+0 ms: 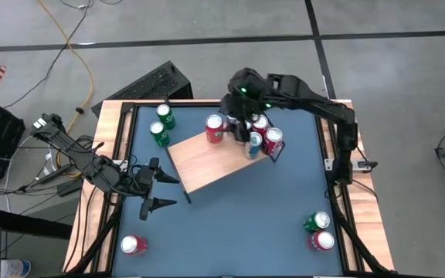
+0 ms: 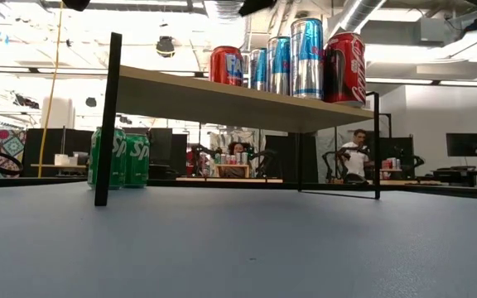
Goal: Place canned beverage on shelf
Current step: Put the right red soda can on the shelf aligned with the other red soda can
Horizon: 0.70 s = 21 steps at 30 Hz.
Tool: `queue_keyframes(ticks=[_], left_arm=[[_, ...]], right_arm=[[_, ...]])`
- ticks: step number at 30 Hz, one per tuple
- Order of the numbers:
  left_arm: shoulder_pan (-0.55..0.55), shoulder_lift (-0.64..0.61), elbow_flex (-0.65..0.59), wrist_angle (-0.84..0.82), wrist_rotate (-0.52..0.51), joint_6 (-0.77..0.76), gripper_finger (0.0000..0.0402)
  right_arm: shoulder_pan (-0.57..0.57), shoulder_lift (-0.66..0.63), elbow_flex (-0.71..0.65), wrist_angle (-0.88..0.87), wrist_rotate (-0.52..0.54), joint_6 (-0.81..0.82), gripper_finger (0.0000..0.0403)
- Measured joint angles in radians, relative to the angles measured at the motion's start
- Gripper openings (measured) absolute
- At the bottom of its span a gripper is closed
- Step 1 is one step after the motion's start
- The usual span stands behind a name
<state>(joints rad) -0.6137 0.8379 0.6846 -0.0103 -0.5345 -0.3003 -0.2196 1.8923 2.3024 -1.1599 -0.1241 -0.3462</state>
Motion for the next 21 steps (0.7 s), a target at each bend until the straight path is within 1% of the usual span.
queue_keyframes(ticks=[2, 4, 7, 9, 12, 15, 18, 21], left_arm=[[0.000, 0.000, 0.000, 0.000, 0.000, -0.003, 0.0303], [0.000, 0.000, 0.000, -0.001, 0.000, -0.004, 0.0303], [0.001, 0.000, 0.000, -0.003, 0.001, -0.005, 0.0303], [0.001, 0.000, 0.000, -0.003, 0.001, -0.003, 0.0303], [0.001, 0.000, 0.000, 0.000, 0.001, -0.001, 0.0303], [-0.001, 0.000, 0.000, -0.003, 0.002, -0.005, 0.0303], [-0.003, 0.000, 0.000, -0.003, 0.002, -0.006, 0.0303], [-0.003, 0.000, 0.000, 0.000, 0.002, -0.001, 0.0303]], right_arm=[[0.048, -0.004, 0.058, -0.134, 0.070, 0.027, 0.0292], [0.114, -0.051, 0.021, -0.238, 0.155, 0.079, 0.0292], [0.229, -0.096, -0.022, -0.393, 0.207, 0.233, 0.0292], [0.316, -0.125, -0.070, -0.406, 0.249, 0.364, 0.0292], [0.470, -0.185, -0.174, -0.372, 0.266, 0.537, 0.0292], [0.629, -0.224, -0.273, -0.410, 0.336, 0.778, 0.0292], [0.769, -0.260, -0.399, -0.366, 0.352, 0.998, 0.0292], [0.887, -0.270, -0.486, -0.413, 0.348, 1.268, 0.0292]])
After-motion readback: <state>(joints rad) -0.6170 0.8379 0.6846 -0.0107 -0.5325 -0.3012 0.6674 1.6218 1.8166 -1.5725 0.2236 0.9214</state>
